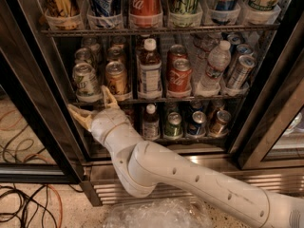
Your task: Pick 7up can from middle shelf of fridge
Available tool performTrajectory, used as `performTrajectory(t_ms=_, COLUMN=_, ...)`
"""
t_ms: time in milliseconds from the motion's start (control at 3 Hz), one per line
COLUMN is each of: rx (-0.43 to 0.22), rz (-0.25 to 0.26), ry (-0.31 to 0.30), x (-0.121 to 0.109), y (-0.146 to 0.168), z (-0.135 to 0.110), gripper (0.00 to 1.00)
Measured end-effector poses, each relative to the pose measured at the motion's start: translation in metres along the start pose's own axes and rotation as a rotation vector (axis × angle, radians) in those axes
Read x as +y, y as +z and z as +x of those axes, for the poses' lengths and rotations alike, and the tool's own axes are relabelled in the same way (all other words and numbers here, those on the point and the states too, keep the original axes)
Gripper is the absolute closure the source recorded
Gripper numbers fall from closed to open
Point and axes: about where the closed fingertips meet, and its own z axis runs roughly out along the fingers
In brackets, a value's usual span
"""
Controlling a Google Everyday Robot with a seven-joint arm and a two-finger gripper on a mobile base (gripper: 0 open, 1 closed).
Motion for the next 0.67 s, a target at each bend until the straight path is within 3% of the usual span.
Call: performTrajectory(t_ms=667, rx=-0.023, rz=0.025, ry=-0.019, x=-0.0067, y=0.0230, z=-0.0043, gripper=0.34)
